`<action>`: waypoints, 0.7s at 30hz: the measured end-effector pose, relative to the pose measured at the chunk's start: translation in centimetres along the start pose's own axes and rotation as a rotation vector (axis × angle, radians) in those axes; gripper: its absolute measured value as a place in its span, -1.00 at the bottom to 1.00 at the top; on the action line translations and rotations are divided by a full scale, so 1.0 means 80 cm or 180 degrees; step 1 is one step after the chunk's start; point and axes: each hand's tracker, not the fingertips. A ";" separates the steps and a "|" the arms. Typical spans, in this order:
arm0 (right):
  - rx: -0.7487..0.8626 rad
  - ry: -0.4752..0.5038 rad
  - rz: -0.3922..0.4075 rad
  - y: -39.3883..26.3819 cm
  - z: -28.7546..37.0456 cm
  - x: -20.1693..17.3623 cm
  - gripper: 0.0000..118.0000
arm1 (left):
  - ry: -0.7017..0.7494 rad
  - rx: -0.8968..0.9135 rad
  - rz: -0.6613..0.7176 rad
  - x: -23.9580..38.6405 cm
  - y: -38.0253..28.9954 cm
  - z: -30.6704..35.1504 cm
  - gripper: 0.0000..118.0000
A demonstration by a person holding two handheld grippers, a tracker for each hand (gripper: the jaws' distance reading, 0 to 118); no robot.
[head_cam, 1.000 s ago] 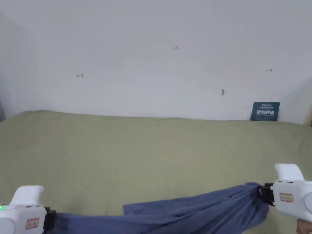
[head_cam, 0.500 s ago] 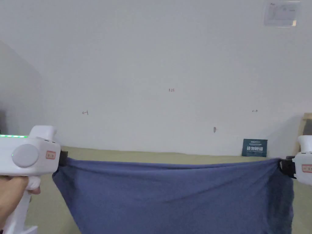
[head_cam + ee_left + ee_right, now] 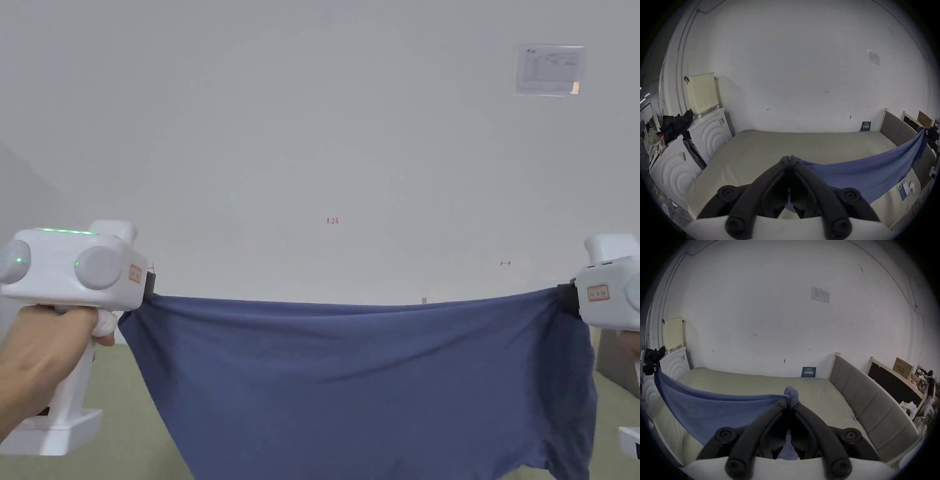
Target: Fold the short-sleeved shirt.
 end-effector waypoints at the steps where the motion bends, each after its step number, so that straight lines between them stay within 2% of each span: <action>1: 0.0011 -0.0017 -0.0002 0.007 -0.010 -0.001 -0.97 | 0.0014 0.0009 -0.0011 0.002 0.007 -0.009 -1.00; 7: -0.0016 -0.0077 0.0049 0.025 -0.084 -0.018 -0.97 | 0.0257 0.0000 -0.0210 0.021 0.033 -0.073 -1.00; 12: -0.0038 -0.0107 0.0109 0.008 -0.144 -0.041 -0.97 | 0.0378 -0.0042 -0.0281 0.026 0.026 -0.129 -1.00; 18: -0.0384 -0.0059 0.0171 -0.066 -0.199 -0.058 -0.97 | 0.0332 -0.0286 -0.0232 0.026 -0.040 -0.177 -1.00; 21: -0.0570 -0.0050 0.0204 -0.119 -0.207 -0.058 -0.97 | 0.0244 -0.0581 -0.0241 0.024 -0.090 -0.193 -1.00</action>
